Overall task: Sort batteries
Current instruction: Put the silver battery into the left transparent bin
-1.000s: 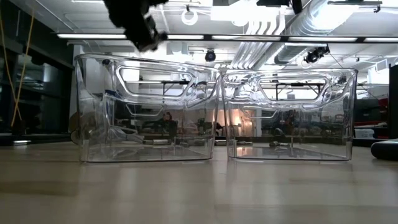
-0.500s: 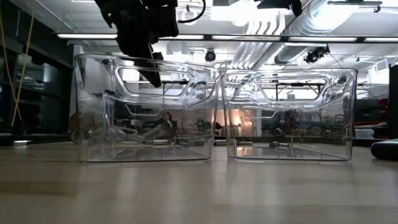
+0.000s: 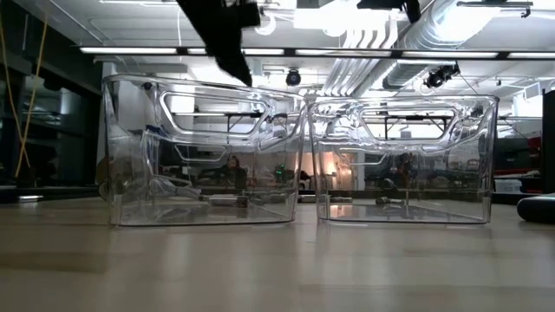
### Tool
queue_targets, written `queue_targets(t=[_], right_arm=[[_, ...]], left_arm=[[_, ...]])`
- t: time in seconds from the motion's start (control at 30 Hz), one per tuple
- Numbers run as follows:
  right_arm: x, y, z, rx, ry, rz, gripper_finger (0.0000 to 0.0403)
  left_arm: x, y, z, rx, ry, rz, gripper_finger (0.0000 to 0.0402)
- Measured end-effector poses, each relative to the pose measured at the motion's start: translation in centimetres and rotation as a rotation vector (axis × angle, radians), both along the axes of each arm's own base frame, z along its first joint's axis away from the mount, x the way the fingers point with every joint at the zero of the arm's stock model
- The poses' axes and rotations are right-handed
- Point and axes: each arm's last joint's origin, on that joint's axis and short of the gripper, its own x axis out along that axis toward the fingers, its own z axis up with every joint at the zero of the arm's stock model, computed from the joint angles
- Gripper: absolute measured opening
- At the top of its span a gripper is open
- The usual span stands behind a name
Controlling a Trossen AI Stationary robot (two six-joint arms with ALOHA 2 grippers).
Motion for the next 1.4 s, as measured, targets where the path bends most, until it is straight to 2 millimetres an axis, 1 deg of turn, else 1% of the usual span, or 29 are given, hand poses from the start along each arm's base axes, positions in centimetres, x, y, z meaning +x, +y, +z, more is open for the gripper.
queue_targets(t=[0.1, 0.17, 0.23, 0.33, 0.43, 0.5, 0.57, 0.7, 0.8, 0.87, 0.93, 1.0, 1.07, 1.1, 1.17, 1.23, 1.33, 1.4], right_arm=[[0.0, 0.1, 0.0, 0.032, -0.015, 0.021, 0.0126], [0.1, 0.2, 0.0, 0.050, -0.023, 0.027, 0.0126], [0.1, 0.2, 0.0, 0.071, -0.032, 0.033, 0.0126], [0.1, 0.2, 0.0, 0.081, -0.037, 0.035, 0.0126], [0.1, 0.2, 0.0, 0.089, -0.040, 0.033, 0.0126], [0.1, 0.2, 0.0, 0.101, -0.046, 0.030, 0.0126], [0.1, 0.2, 0.0, 0.102, -0.047, 0.030, 0.0126], [0.1, 0.2, 0.0, 0.102, -0.047, 0.031, 0.0126], [0.1, 0.2, 0.0, 0.102, -0.046, 0.031, 0.0126], [0.1, 0.2, 0.0, 0.101, -0.046, 0.031, 0.0126], [0.1, 0.2, 0.0, 0.101, -0.046, 0.032, 0.0126], [0.1, 0.2, 0.0, 0.101, -0.046, 0.033, 0.0126], [0.1, 0.2, 0.0, 0.102, -0.046, 0.034, 0.0126], [0.1, 0.2, 0.0, 0.102, -0.045, 0.037, 0.0126], [0.1, 0.2, 0.0, 0.097, -0.042, 0.047, 0.0126], [0.1, 0.2, 0.0, 0.096, -0.042, 0.051, 0.0126], [0.1, 0.3, 0.0, 0.096, -0.041, 0.055, 0.0126], [0.1, 0.3, 0.0, 0.097, -0.041, 0.058, 0.0126]], left_arm=[[0.1, 3.4, -2.5, -0.087, 0.074, 0.078, 0.0215], [0.3, 5.2, -4.5, -0.164, 0.123, 0.132, 0.0215], [0.6, 6.5, -6.5, -0.214, 0.178, 0.165, 0.0215], [1.4, 7.6, -9.9, -0.246, 0.269, 0.195, 0.0215], [2.1, 8.3, -12.7, -0.263, 0.334, 0.253, 0.0215], [2.3, 8.8, -14.2, -0.271, 0.368, 0.287, 0.0215], [2.4, 9.0, -15.3, -0.280, 0.389, 0.310, 0.0215], [2.5, 9.2, -16.5, -0.293, 0.427, 0.338, 0.0215], [2.7, 9.1, -17.5, -0.280, 0.457, 0.337, 0.0206], [2.8, 9.1, -18.0, -0.258, 0.479, 0.325, 0.0188], [2.9, 8.9, -18.6, -0.253, 0.510, 0.321, 0.0156], [2.9, 8.7, -19.0, -0.250, 0.538, 0.305, 0.0107], [2.9, 8.4, -18.7, -0.256, 0.541, 0.278, 0.0044], [2.8, 8.3, -18.3, -0.267, 0.534, 0.269, 0.0029], [2.5, 8.2, -17.3, -0.298, 0.504, 0.257, 0.0028], [1.9, 7.6, -15.8, -0.313, 0.498, 0.247, 0.0031], [1.6, 7.1, -11.5, -0.305, 0.352, 0.217, 0.0030], [1.0, 6.3, -9.2, -0.333, 0.289, 0.184, 0.0030]])
